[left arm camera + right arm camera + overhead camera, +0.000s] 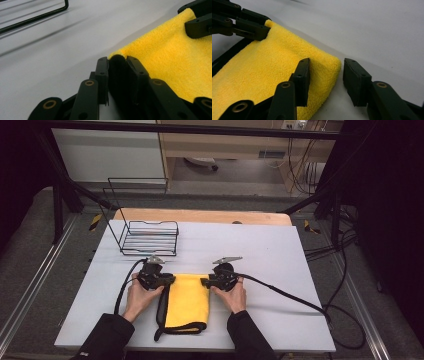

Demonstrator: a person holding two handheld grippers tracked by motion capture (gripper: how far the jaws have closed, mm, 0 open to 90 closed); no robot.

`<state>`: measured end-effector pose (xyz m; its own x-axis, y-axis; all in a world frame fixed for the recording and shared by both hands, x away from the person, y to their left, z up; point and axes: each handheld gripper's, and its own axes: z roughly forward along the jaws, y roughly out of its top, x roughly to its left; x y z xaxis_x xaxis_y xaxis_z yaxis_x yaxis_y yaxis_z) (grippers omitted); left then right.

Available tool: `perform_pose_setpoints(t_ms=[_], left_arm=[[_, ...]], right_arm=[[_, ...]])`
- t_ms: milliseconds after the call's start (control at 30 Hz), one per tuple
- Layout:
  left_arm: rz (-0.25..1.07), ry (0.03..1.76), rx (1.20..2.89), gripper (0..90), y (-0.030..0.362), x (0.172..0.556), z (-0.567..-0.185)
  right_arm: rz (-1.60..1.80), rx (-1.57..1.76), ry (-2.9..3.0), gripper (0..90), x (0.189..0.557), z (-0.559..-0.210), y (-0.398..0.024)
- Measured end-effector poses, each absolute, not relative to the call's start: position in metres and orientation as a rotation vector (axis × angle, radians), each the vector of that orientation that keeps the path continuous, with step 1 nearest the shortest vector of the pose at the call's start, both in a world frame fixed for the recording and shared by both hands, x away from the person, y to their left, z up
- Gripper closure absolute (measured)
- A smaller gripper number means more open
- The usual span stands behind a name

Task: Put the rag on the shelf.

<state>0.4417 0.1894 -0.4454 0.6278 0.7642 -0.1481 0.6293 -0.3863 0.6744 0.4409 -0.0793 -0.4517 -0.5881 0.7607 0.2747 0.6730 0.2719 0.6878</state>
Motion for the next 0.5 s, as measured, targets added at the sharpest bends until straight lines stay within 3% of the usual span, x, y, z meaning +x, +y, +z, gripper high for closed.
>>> perform_pose_setpoints(t_ms=[367,500], left_arm=[[0.197,1.105,2.105,74.7,0.1913,0.4431,-0.4458],[0.188,1.106,2.106,77.5,0.1929,0.443,-0.4442]], right_arm=[[1.251,1.425,2.488,78.6,0.4443,-0.451,-0.0785],[1.252,1.433,2.491,81.7,0.4447,-0.4493,-0.0789]])
